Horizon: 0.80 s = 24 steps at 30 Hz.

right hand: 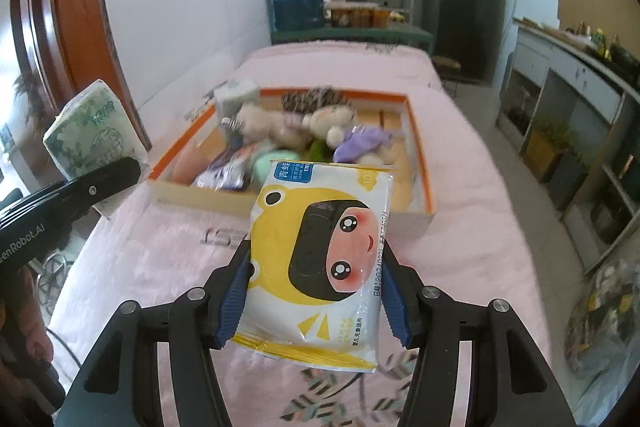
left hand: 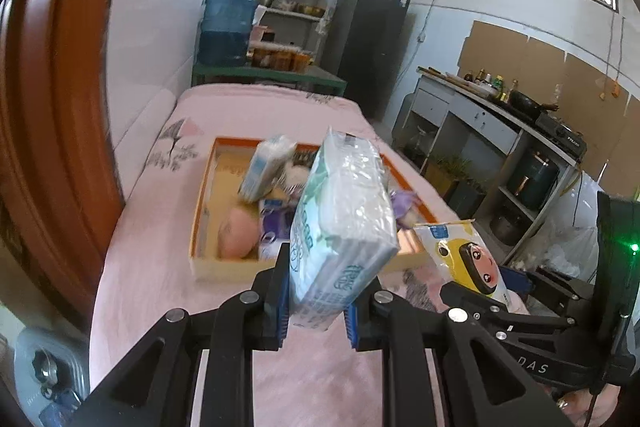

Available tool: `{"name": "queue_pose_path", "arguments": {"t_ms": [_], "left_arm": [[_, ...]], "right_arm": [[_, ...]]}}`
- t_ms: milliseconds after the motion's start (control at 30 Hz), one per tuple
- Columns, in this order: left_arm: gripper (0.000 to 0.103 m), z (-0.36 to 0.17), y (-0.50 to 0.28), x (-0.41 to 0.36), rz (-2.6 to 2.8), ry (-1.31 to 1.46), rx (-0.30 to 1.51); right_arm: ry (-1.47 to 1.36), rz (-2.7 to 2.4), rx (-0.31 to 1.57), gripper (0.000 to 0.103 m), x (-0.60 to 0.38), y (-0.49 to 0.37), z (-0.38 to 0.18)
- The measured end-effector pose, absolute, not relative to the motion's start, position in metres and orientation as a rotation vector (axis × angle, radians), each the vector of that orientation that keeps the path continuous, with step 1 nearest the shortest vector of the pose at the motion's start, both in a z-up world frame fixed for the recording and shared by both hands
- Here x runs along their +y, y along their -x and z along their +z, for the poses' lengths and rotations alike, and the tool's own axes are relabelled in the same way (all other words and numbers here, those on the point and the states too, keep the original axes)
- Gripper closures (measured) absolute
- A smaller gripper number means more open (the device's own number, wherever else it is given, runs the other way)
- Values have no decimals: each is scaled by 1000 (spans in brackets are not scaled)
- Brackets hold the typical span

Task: Organize soft objects
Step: 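Lift both packs and carry them over the box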

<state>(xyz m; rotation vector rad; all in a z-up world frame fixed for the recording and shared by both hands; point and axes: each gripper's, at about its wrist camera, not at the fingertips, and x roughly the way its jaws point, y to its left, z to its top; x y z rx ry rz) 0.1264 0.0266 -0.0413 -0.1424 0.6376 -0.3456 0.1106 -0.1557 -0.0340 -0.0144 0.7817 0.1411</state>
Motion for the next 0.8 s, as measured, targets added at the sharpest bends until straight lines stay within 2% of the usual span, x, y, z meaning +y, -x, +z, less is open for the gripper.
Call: {"name": "queue_pose_path", "arguments": {"t_ms": [367, 800], "left_arm": [[81, -8, -150, 5, -358, 135, 575], [81, -5, -193, -13, -335, 126, 579]], "right_arm": [[45, 111, 698, 43, -177, -126, 7], [48, 120, 662, 43, -185, -159, 24]]}}
